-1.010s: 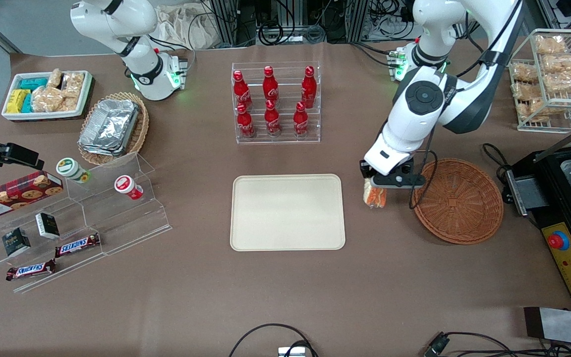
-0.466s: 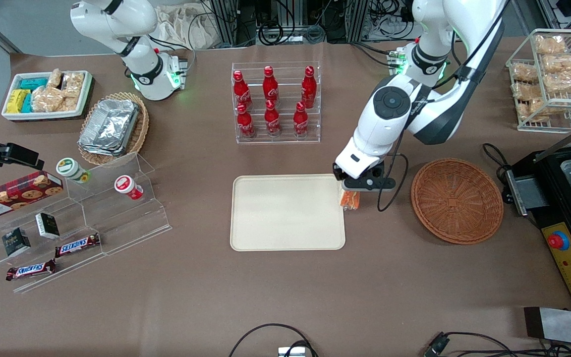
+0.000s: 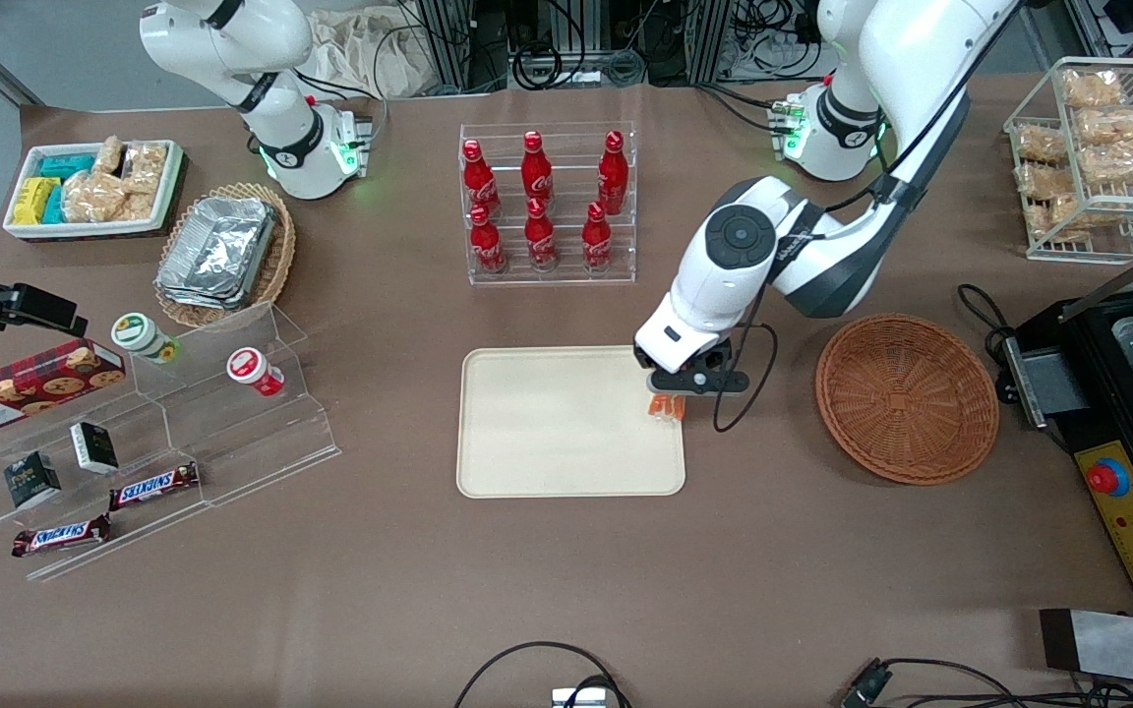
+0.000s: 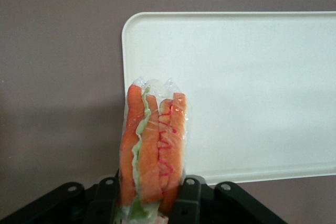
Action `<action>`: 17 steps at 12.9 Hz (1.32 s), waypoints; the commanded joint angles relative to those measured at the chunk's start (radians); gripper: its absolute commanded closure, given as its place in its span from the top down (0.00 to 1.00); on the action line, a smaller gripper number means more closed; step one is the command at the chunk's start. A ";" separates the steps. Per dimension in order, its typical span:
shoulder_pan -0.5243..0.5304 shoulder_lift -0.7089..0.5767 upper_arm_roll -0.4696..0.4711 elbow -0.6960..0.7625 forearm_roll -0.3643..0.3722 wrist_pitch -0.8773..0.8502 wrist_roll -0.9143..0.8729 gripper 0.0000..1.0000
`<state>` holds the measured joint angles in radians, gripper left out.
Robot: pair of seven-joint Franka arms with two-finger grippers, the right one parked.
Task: Place sandwich from basket to tray
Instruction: 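Lift the sandwich and carry it with the left gripper over the tray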
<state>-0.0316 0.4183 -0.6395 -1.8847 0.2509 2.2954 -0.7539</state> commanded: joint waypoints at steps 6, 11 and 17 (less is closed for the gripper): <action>-0.057 0.190 0.004 0.159 0.126 -0.024 -0.091 0.34; -0.068 0.247 0.004 0.176 0.214 -0.022 -0.154 0.34; -0.088 0.278 0.006 0.177 0.235 -0.020 -0.154 0.37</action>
<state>-0.0944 0.6763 -0.6386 -1.7435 0.4613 2.2954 -0.8828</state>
